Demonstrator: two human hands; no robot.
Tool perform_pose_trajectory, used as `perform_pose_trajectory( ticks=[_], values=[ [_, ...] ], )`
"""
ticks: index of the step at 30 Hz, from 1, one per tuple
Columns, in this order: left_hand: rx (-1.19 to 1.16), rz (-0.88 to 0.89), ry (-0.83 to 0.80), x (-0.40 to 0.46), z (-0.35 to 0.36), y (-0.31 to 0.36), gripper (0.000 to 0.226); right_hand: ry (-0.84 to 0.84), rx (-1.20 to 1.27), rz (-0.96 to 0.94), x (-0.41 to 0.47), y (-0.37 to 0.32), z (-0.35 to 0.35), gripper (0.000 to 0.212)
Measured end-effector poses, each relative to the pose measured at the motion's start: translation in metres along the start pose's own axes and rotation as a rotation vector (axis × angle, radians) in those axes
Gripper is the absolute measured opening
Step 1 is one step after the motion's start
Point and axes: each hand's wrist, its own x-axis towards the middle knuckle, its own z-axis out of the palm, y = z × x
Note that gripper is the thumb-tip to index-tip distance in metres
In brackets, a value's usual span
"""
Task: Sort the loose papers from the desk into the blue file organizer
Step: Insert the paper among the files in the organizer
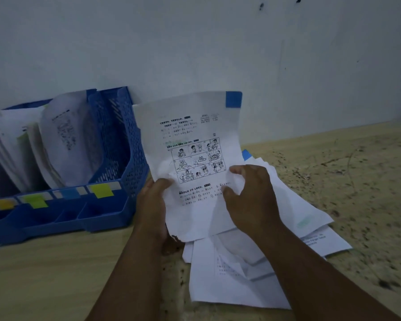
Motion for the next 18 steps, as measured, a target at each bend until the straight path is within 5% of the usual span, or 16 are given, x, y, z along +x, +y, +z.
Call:
perform_pose_trajectory(
  ticks=[9, 18],
  values=[
    [0.124, -0.008, -0.059, -0.006, -0.007, 0.007, 0.023, 0.024, 0.056, -0.1, -0.007, -0.008, 0.01, 0.055],
    [0.146, 0.292, 0.105, -0.014, -0.013, 0.022, 0.008, -0.053, 0.049, -0.148, -0.008, -0.033, 0.025, 0.056]
  ],
)
